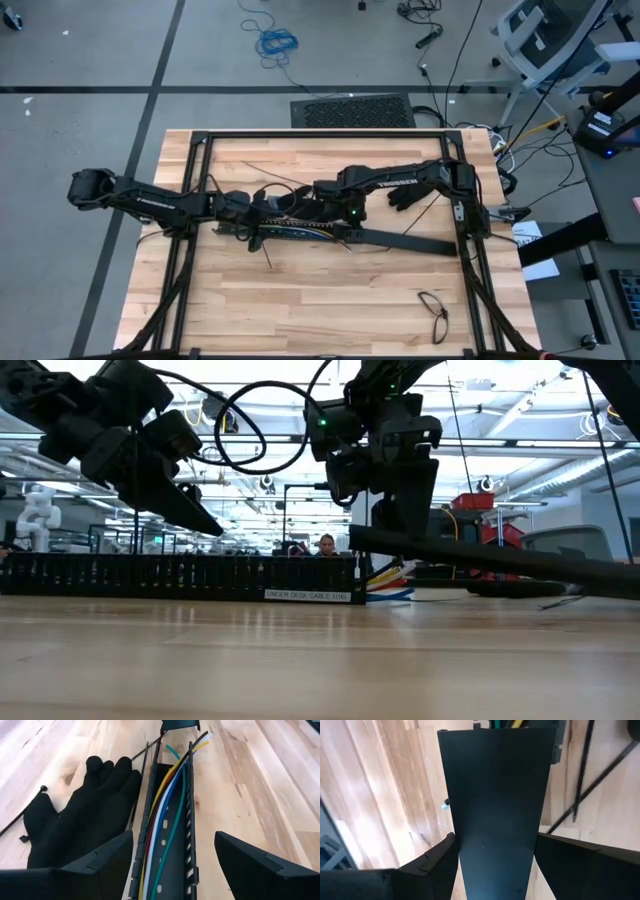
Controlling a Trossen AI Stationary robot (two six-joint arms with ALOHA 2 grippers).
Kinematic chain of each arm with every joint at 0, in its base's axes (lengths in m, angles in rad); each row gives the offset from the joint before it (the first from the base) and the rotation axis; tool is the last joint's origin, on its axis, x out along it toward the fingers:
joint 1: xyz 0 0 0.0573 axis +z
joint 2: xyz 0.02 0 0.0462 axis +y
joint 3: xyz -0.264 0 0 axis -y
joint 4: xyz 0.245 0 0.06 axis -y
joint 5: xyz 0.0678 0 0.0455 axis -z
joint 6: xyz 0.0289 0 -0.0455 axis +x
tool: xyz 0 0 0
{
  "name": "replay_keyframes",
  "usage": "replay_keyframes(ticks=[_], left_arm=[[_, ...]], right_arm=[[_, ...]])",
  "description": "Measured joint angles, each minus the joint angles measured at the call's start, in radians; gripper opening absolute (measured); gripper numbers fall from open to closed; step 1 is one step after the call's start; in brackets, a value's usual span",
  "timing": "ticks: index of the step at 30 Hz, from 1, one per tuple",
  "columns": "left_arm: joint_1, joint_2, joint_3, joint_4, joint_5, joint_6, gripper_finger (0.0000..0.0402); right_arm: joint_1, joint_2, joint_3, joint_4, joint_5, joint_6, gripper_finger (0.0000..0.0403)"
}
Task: Ziptie cables
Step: Close the cable duct
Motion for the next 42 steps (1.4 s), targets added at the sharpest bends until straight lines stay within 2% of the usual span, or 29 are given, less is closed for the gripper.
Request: replay_keyframes(ticks=[9,11,14,30,34,42], left_arm=[[-0.001,0.000,0.000,0.000,-0.026,0.023,0.0277],[-0.001,0.000,0.000,0.000,-0.027,0.022,0.0277],[-0.001,0.000,0.000,0.000,-0.028,0.022,0.0277],[-0.001,0.000,0.000,0.001,-0.036,0.022,0.0277],[-0.001,0.000,0.000,0.005,-0.036,0.022,0.0277],[0.000,0.000,0.000,0.004,-0.036,0.022,0.0277]], right_arm=[[0.017,0.000,0.000,0.107,0.028,0.106,0.0231],[0.020,0.000,0.000,0.111,0.065,0.117,0.0231],[0.023,0.000,0.000,0.093,0.094,0.110,0.0231],[0.053,0.050,0.000,0.094,0.095,0.100,0.0231],[0.054,0.029,0.004,0.096,0.134,0.106,0.0231],[0.064,0.016,0.035,0.042,0.139,0.072,0.0231]])
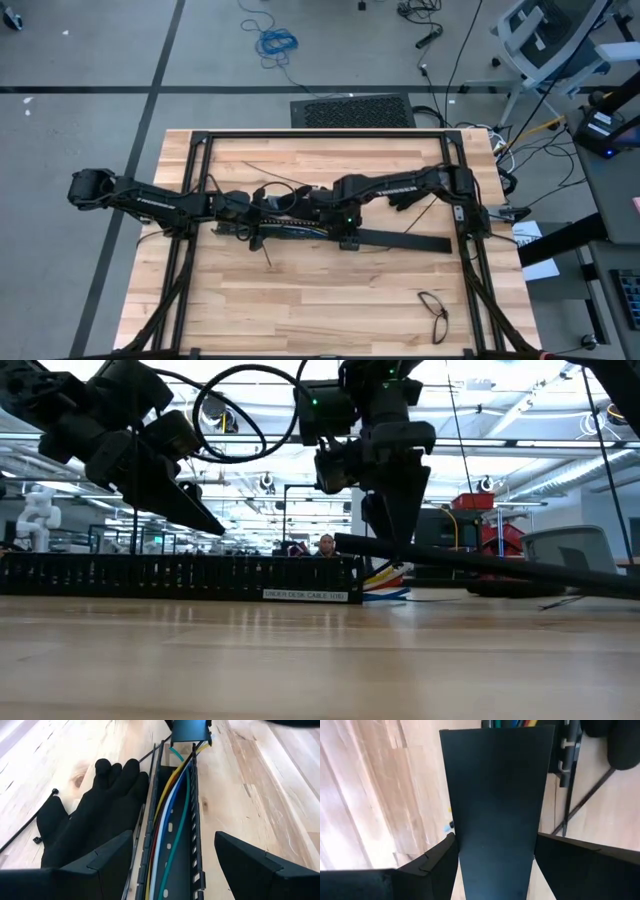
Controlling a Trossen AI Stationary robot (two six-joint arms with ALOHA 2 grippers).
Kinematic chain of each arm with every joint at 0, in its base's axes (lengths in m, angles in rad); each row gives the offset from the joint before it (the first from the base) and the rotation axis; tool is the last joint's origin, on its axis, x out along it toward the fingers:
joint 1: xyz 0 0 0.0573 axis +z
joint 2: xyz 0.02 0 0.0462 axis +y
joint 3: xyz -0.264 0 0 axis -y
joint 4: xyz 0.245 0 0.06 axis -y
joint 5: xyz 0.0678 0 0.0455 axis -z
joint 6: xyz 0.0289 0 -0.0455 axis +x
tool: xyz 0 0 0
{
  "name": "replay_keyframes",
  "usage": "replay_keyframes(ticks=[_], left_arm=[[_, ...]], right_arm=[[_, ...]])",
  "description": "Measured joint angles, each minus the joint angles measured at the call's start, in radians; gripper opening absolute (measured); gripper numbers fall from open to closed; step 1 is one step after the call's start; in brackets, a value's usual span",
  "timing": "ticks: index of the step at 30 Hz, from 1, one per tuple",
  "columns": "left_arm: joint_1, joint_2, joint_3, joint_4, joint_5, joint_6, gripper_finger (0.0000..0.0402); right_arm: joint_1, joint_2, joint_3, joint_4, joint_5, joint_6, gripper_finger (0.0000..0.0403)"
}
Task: Ziptie cables
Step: Close the cable duct
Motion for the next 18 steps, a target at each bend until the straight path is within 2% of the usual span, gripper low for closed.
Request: replay_keyframes(ticks=[9,18], left_arm=[[-0.001,0.000,0.000,0.003,0.000,0.000,0.0277],[-0.001,0.000,0.000,0.008,0.000,0.000,0.0277]], right_arm=[[-0.005,0.002,0.000,0.019,0.110,-0.003,0.0231],[-0.004,0.002,-0.003,0.017,0.069,-0.017,0.0231]])
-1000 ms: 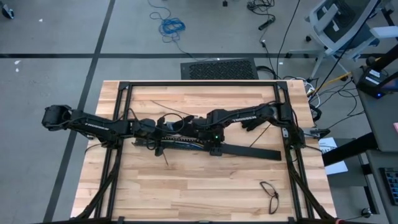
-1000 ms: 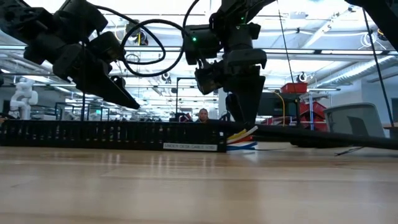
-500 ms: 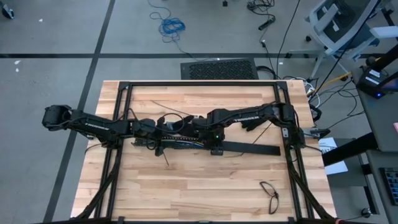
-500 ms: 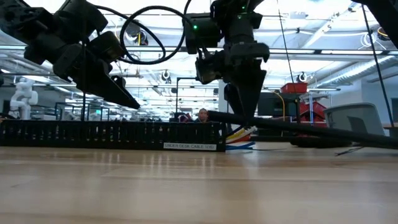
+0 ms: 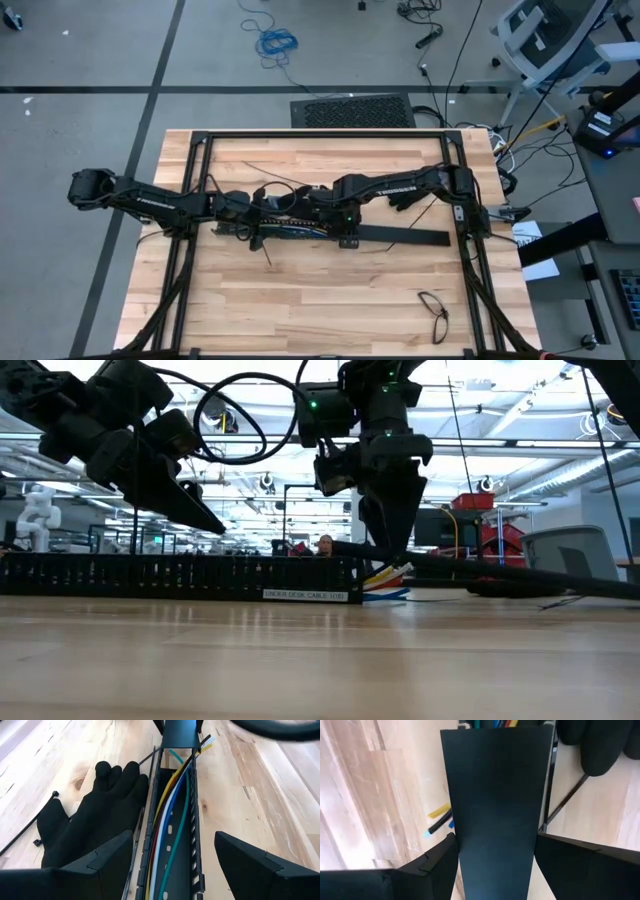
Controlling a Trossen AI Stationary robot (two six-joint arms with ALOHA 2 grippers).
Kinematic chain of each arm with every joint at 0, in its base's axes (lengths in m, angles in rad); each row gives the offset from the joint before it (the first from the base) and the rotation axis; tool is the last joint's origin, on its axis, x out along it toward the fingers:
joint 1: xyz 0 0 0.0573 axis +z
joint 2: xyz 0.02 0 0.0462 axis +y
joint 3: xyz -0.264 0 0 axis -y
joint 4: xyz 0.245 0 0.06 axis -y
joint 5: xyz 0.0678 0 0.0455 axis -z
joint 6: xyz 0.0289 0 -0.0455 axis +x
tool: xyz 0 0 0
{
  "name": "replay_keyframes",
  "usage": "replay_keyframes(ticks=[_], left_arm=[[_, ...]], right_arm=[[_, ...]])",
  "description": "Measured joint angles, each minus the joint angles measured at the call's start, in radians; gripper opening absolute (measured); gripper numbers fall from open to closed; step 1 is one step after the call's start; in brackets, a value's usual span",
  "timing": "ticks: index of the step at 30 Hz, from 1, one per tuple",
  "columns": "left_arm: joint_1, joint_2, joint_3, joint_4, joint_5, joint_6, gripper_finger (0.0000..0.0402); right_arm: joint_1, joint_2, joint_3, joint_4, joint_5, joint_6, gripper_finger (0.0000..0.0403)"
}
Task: Ziptie cables
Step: Close the cable duct
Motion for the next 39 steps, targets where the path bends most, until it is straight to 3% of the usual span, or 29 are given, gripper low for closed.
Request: replay_keyframes(ticks=[32,39], left_arm=[[0.000,0.000,0.000,0.009,-0.018,0.002,0.0277],[0.000,0.000,0.000,0.009,-0.019,0.005,0.0277]], right_arm=[[-0.004,0.016,-0.022,0.015,-0.004,0.002,0.0231],[-0.004,0.017,-0.022,0.017,-0.006,-0.006,0.0247]])
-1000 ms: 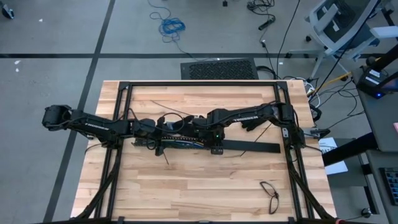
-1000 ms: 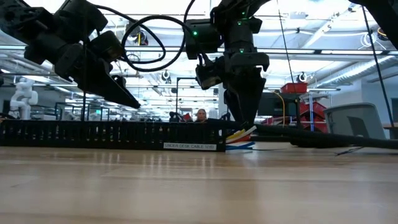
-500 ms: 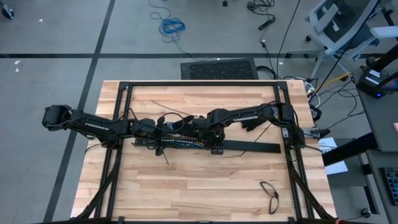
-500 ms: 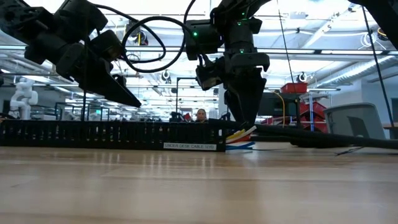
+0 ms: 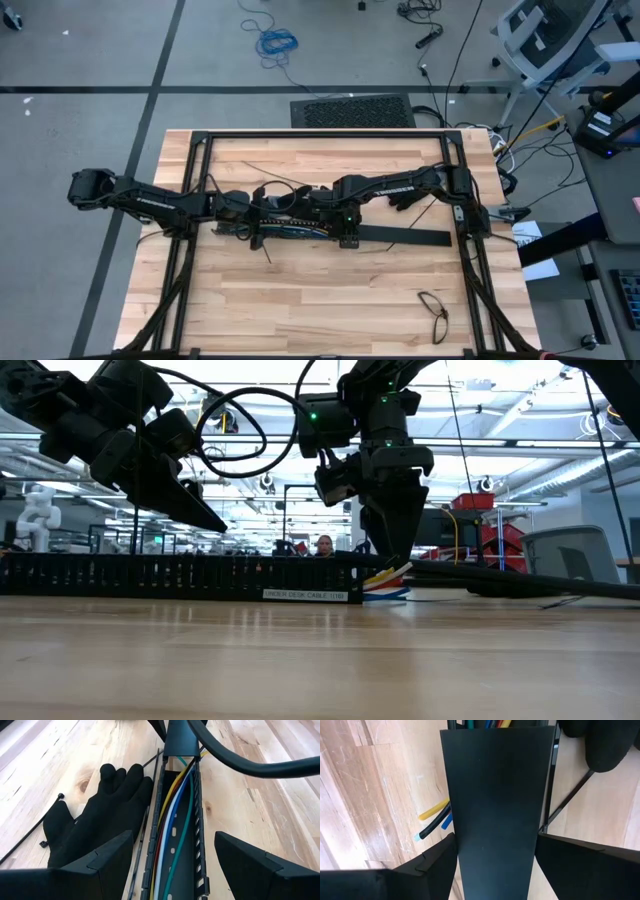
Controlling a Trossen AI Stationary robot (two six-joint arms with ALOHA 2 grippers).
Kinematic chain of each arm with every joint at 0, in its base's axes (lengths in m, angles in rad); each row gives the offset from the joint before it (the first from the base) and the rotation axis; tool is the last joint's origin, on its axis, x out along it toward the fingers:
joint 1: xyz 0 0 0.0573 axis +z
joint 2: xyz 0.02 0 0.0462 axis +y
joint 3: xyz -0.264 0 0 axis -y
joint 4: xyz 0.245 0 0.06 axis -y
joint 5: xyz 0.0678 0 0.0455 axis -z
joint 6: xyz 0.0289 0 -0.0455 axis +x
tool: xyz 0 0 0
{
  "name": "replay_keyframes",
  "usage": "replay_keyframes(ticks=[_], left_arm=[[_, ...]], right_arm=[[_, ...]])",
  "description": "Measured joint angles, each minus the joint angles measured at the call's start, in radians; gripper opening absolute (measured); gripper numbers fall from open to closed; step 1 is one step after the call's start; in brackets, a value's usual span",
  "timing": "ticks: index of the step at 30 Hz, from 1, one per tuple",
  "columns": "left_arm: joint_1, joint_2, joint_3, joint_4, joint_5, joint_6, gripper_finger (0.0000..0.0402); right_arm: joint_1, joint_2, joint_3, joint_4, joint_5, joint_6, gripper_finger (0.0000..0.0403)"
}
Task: Ziptie cables
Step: Close the cable duct
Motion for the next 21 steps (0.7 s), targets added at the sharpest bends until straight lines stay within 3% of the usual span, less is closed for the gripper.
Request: replay_keyframes(ticks=[21], left_arm=[[-0.001,0.000,0.000,0.104,0.030,-0.023,0.0277]], right_arm=[[-0.002,0.001,-0.002,0.029,0.006,0.020,0.0255]])
